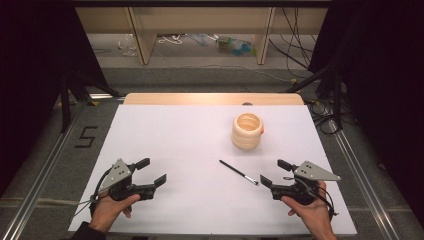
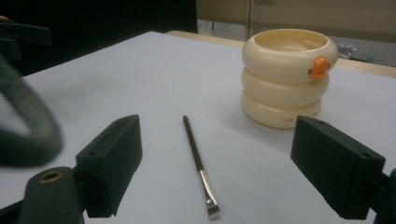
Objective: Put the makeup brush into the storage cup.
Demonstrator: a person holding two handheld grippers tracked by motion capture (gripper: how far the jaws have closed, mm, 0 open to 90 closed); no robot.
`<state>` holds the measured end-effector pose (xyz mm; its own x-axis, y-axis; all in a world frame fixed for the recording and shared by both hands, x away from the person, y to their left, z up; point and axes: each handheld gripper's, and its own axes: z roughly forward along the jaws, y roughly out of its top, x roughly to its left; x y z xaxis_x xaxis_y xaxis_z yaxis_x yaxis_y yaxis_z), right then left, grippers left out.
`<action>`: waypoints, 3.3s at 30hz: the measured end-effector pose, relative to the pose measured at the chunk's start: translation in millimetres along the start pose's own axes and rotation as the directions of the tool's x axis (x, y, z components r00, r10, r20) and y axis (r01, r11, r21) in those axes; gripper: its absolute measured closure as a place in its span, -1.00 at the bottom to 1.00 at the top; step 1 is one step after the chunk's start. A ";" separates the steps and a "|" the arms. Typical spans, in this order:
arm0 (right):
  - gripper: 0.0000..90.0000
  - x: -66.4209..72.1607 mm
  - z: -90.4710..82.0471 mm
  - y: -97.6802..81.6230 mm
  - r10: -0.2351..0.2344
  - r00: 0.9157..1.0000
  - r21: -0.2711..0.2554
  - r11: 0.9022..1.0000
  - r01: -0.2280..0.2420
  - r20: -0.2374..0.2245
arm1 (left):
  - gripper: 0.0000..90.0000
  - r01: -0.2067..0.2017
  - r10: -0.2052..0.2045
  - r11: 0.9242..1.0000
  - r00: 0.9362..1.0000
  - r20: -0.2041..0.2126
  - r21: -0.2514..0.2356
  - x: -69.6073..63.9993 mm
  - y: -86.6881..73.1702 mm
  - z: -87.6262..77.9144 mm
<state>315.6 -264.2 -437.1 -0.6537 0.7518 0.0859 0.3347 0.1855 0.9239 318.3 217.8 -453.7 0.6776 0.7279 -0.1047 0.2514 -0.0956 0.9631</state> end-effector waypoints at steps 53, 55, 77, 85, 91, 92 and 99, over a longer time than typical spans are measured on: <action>-0.33 -0.9 91.9 58.0 -0.182 0.969 0.564 0.789 0.244 -0.166 | -0.63 -0.014 0.013 0.999 1.000 0.026 0.042 -0.2 -3.3 5.9; -0.32 -0.3 98.2 58.1 -0.179 0.968 0.590 0.769 0.248 -0.174 | -0.63 -0.021 0.019 0.999 0.999 0.028 0.042 -0.2 -3.3 5.8; 0.08 10.0 148.5 57.2 -0.212 0.940 0.757 0.558 0.340 -0.266 | -0.62 -0.022 0.021 0.999 0.999 0.029 0.042 0.3 -3.5 6.3; 0.23 9.2 156.4 56.8 -0.208 0.940 0.784 0.519 0.340 -0.269 | -0.62 -0.021 0.020 0.999 0.999 0.030 0.042 0.2 -3.8 6.5; 0.35 7.0 162.7 53.9 -0.197 0.944 0.808 0.488 0.330 -0.266 | -0.62 -0.019 0.018 0.999 0.999 0.038 0.038 -0.4 -3.9 7.5; 0.37 7.1 163.2 53.6 -0.195 0.943 0.812 0.479 0.333 -0.271 | -0.62 -0.023 0.021 0.999 0.999 0.036 0.042 -0.5 -3.9 7.2; 0.48 8.3 168.1 54.8 -0.198 0.945 0.824 0.465 0.324 -0.260 | -0.61 -0.020 0.019 0.999 0.999 0.031 0.046 -0.2 -3.7 6.7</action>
<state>442.6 -141.4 -448.4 -0.8606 0.5093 -0.0045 0.5030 0.8512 0.1498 321.9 213.5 -458.9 0.7031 0.7049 -0.0941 0.2694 -0.1415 0.9526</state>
